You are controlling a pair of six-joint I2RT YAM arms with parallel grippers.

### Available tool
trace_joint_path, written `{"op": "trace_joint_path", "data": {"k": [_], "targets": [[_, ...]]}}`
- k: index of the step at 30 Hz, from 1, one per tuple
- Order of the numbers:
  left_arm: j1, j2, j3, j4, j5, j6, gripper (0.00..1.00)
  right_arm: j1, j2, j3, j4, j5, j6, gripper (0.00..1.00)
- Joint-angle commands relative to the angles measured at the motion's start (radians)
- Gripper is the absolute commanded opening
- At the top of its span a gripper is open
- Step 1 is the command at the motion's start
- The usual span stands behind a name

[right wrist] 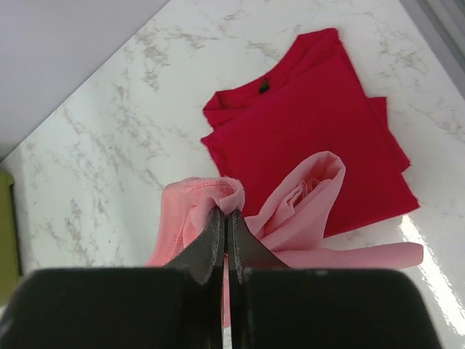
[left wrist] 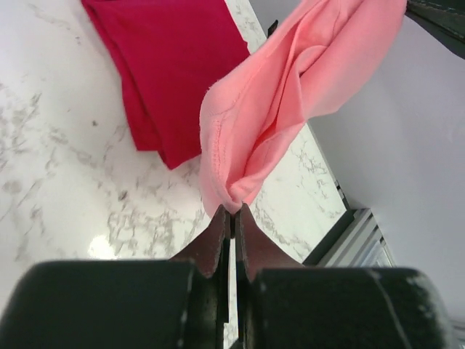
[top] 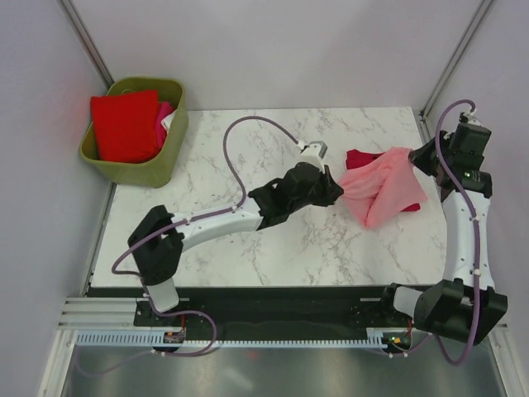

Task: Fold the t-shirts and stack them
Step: Fold the tshirt

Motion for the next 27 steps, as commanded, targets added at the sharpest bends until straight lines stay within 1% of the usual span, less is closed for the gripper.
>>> {"op": "trace_joint_path", "data": {"k": [1, 2, 3, 4, 5, 6, 8, 9, 12, 15, 17, 18, 20, 21, 22, 23, 24, 25, 26, 27], "targets": [[0.003, -0.2, -0.127, 0.064, -0.073, -0.008, 0.02, 0.085, -0.078, 0.01, -0.004, -0.066, 0.019, 0.0], [0.003, -0.27, -0.164, 0.065, -0.087, -0.016, 0.02, 0.108, -0.089, 0.005, -0.013, -0.062, 0.025, 0.0], [0.001, -0.307, -0.201, 0.065, -0.093, -0.034, 0.02, 0.128, -0.1, 0.001, -0.018, -0.058, 0.031, 0.0], [0.003, -0.341, -0.275, 0.065, -0.096, -0.043, 0.02, 0.172, -0.121, -0.006, -0.021, -0.052, 0.036, 0.0], [0.003, -0.417, -0.311, 0.067, -0.104, -0.054, 0.02, 0.193, -0.135, -0.019, -0.032, -0.042, 0.049, 0.0], [0.001, -0.453, -0.383, 0.065, -0.109, -0.074, 0.02, 0.211, -0.147, -0.026, -0.036, -0.037, 0.052, 0.0], [0.001, -0.557, -0.449, 0.059, -0.112, -0.094, 0.02, 0.263, -0.186, -0.05, -0.053, -0.031, 0.063, 0.0], [0.001, -0.591, -0.507, 0.055, -0.113, -0.115, 0.02, 0.277, -0.199, -0.059, -0.061, -0.028, 0.066, 0.0], [0.001, -0.686, -0.612, 0.038, -0.122, -0.154, 0.02, 0.32, -0.253, -0.105, -0.073, -0.023, 0.077, 0.0], [0.004, -0.739, -0.69, 0.033, -0.158, -0.18, 0.02, 0.372, -0.25, -0.153, -0.07, -0.011, 0.086, 0.0], [0.023, -0.745, -0.713, 0.033, -0.165, -0.185, 0.02, 0.415, -0.224, -0.191, -0.04, 0.003, 0.092, 0.0], [0.035, -0.736, -0.728, 0.041, -0.161, -0.186, 0.02, 0.434, -0.183, -0.199, -0.027, 0.011, 0.105, 0.0], [0.095, -0.713, -0.739, 0.058, -0.117, -0.185, 0.02, 0.498, -0.132, -0.205, 0.019, 0.043, 0.12, 0.0], [0.122, -0.696, -0.745, 0.07, -0.092, -0.183, 0.02, 0.521, -0.077, -0.202, 0.034, 0.064, 0.128, 0.0], [0.18, -0.659, -0.747, 0.094, -0.043, -0.18, 0.02, 0.57, -0.045, -0.187, 0.066, 0.096, 0.141, 0.0], [0.211, -0.635, -0.748, 0.108, -0.02, -0.177, 0.02, 0.591, -0.008, -0.173, 0.075, 0.116, 0.148, 0.0], [0.24, -0.613, -0.749, 0.119, 0.0, -0.168, 0.02, 0.611, 0.071, -0.158, 0.088, 0.132, 0.152, 0.0], [0.301, -0.592, -0.747, 0.143, 0.04, -0.162, 0.02, 0.645, 0.116, -0.12, 0.112, 0.145, 0.161, 0.0], [0.332, -0.538, -0.745, 0.156, 0.06, -0.153, 0.02, 0.661, 0.163, -0.093, 0.118, 0.167, 0.163, 0.0], [0.363, -0.513, -0.742, 0.171, 0.081, -0.148, 0.02, 0.674, 0.267, -0.061, 0.124, 0.172, 0.168, 0.0]]}}
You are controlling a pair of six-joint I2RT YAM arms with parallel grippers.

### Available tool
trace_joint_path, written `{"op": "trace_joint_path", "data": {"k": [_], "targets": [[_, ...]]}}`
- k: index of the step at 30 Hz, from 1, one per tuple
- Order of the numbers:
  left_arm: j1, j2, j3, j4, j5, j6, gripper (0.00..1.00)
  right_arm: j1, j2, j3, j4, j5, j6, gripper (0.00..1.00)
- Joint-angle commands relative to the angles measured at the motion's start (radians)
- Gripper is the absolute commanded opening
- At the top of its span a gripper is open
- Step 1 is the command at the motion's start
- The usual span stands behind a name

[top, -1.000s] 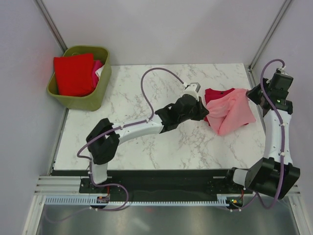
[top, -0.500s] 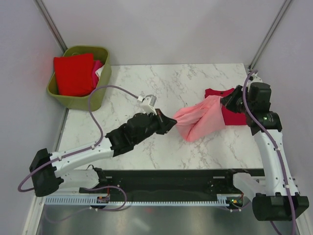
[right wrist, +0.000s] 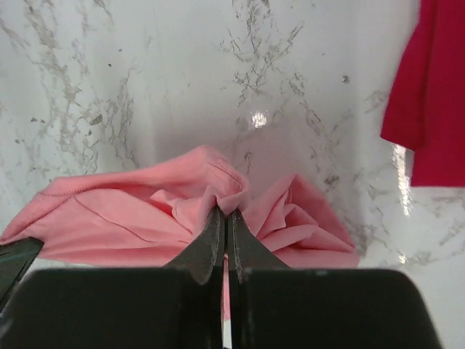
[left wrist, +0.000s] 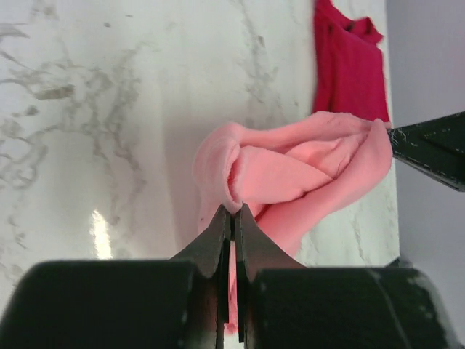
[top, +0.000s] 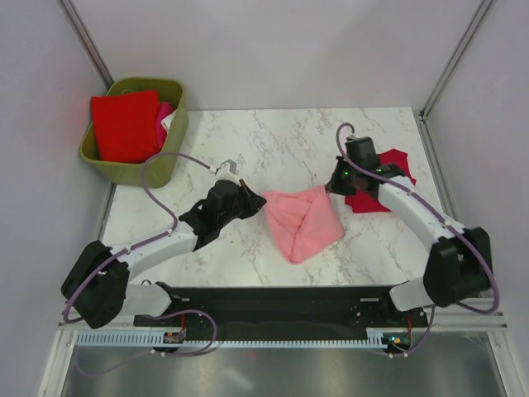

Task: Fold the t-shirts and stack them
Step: Fold the tshirt

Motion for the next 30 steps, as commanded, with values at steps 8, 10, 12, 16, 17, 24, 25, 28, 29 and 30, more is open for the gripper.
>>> {"op": "trace_joint_path", "data": {"k": [8, 10, 12, 16, 17, 24, 25, 28, 29, 30], "targets": [[0.372, 0.385, 0.106, 0.191, 0.25, 0.042, 0.02, 0.138, 0.68, 0.686, 0.023, 0.154, 0.089, 0.0], [0.415, 0.444, 0.127, 0.195, 0.277, 0.045, 0.09, 0.141, 0.842, 0.906, -0.067, 0.154, 0.086, 0.0], [0.423, 0.458, 0.152, 0.189, 0.281, 0.074, 0.32, 0.141, 0.944, 1.007, -0.103, 0.163, 0.074, 0.02], [0.42, 0.414, 0.153, 0.139, 0.227, 0.114, 0.52, 0.132, 0.984, 1.041, -0.083, 0.174, 0.037, 0.14], [0.42, 0.398, 0.152, 0.12, 0.213, 0.129, 0.54, 0.127, 0.983, 1.031, -0.072, 0.177, 0.031, 0.34], [0.372, 0.32, 0.196, -0.007, 0.11, 0.185, 0.57, 0.071, 0.848, 0.818, 0.092, 0.107, -0.014, 0.62], [0.372, 0.32, 0.205, -0.018, 0.109, 0.183, 0.57, 0.063, 0.831, 0.798, 0.097, 0.107, -0.026, 0.62], [0.372, 0.32, 0.235, -0.042, 0.1, 0.188, 0.57, 0.032, 0.75, 0.701, 0.112, 0.079, -0.052, 0.62], [0.372, 0.318, 0.239, -0.048, 0.098, 0.186, 0.57, 0.023, 0.699, 0.669, 0.12, 0.081, -0.061, 0.62], [0.372, 0.317, 0.244, -0.053, 0.096, 0.188, 0.57, 0.008, 0.675, 0.605, 0.136, 0.076, -0.068, 0.62]]}}
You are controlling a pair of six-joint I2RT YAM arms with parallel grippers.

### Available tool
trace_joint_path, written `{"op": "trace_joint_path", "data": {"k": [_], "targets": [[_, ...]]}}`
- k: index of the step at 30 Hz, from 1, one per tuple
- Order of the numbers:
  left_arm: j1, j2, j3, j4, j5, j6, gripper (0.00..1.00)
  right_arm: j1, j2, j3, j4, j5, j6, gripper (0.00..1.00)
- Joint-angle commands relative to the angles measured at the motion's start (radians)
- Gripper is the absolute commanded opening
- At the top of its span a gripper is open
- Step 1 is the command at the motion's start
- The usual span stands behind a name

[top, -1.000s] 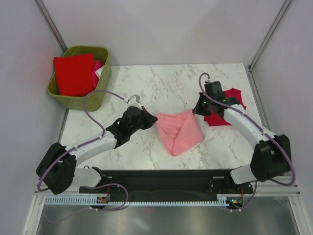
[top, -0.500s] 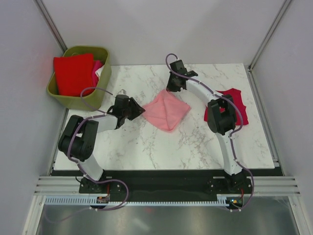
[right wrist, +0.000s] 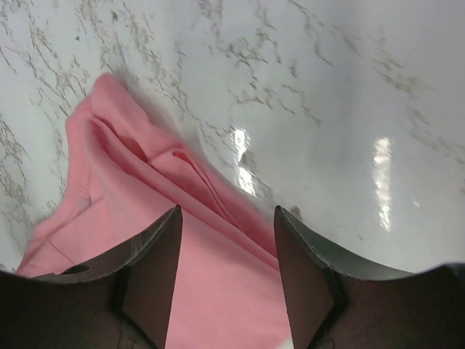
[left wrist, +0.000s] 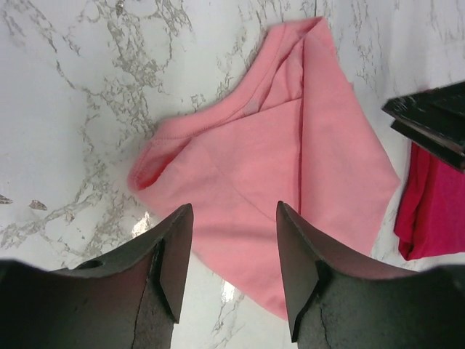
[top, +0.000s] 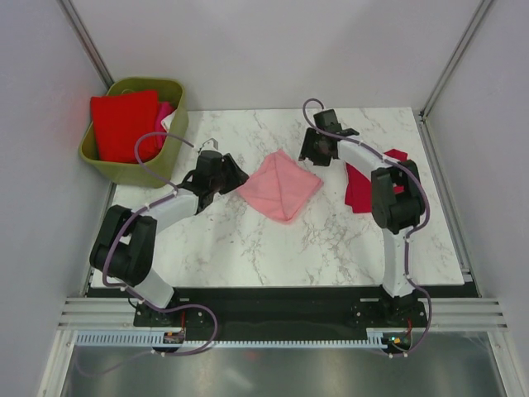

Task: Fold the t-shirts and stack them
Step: Fold the tshirt

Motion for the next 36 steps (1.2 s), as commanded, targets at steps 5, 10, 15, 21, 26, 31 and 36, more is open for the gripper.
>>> {"op": "trace_joint_path", "data": {"k": [5, 10, 15, 21, 26, 31, 36], "targets": [[0.003, -0.037, 0.057, -0.064, -0.045, 0.06, 0.56, -0.086, -0.269, -0.252, 0.115, -0.11, -0.083, 0.57], [0.004, -0.023, 0.06, -0.074, -0.055, 0.06, 0.55, -0.1, -0.29, -0.33, 0.118, -0.15, -0.095, 0.52], [0.01, -0.02, 0.059, -0.077, -0.052, 0.054, 0.54, -0.102, -0.275, -0.355, 0.128, -0.175, -0.094, 0.46], [0.017, -0.026, 0.056, -0.083, -0.049, 0.054, 0.52, -0.102, -0.254, -0.363, 0.131, -0.192, -0.092, 0.42], [0.021, -0.034, 0.054, -0.089, -0.047, 0.057, 0.52, -0.103, -0.234, -0.372, 0.138, -0.19, -0.091, 0.4], [0.023, -0.035, 0.053, -0.09, -0.041, 0.06, 0.51, -0.106, -0.206, -0.372, 0.146, -0.202, -0.083, 0.39], [0.024, -0.034, 0.054, -0.09, -0.038, 0.057, 0.5, -0.108, -0.205, -0.376, 0.154, -0.222, -0.078, 0.22]]}}
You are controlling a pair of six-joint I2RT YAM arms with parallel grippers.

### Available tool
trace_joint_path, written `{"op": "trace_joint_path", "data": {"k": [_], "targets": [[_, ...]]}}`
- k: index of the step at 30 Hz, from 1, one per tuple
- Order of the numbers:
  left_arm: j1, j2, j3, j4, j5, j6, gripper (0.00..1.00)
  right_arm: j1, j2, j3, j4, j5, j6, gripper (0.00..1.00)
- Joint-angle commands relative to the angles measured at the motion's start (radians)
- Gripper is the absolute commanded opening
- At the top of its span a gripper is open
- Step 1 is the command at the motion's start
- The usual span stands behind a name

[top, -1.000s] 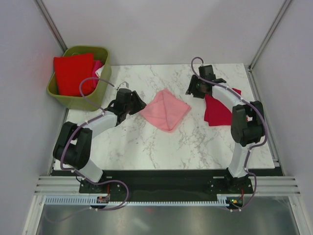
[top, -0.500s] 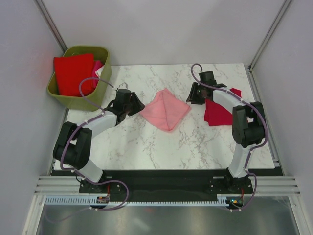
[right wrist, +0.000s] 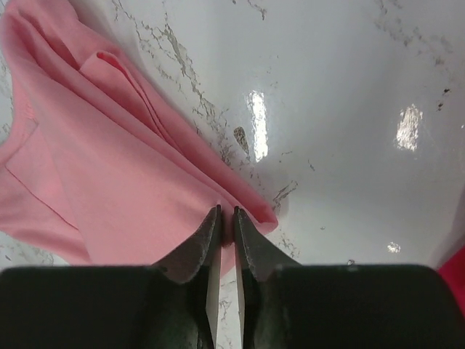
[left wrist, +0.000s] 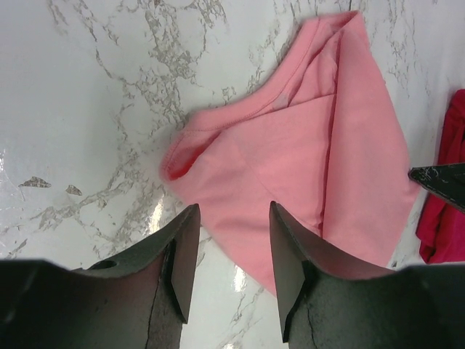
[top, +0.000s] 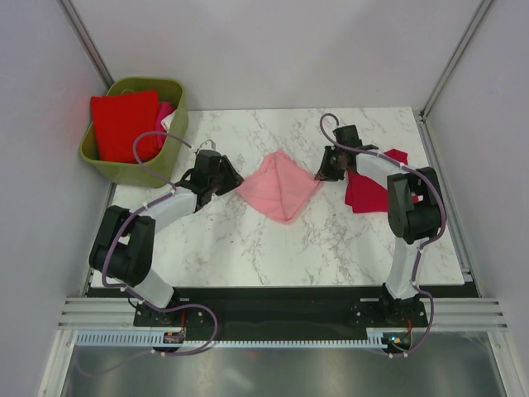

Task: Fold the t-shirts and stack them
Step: Fold the tshirt

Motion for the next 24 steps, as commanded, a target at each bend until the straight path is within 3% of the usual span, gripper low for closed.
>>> {"op": "trace_joint_path", "data": {"k": [1, 3, 6, 24], "targets": [[0.007, -0.029, 0.031, 0.001, -0.012, 0.039, 0.5, -0.002, -0.007, -0.008, 0.032, -0.025, 0.001, 0.17], [0.007, -0.032, 0.031, 0.0, -0.012, 0.039, 0.5, -0.003, -0.024, -0.019, 0.035, -0.017, 0.003, 0.06], [0.007, -0.037, 0.033, 0.0, -0.015, 0.042, 0.5, -0.003, -0.056, -0.029, 0.033, -0.011, 0.003, 0.0], [0.022, -0.029, 0.02, -0.003, -0.009, 0.043, 0.49, 0.156, -0.061, 0.099, 0.019, -0.079, 0.086, 0.03]]}}
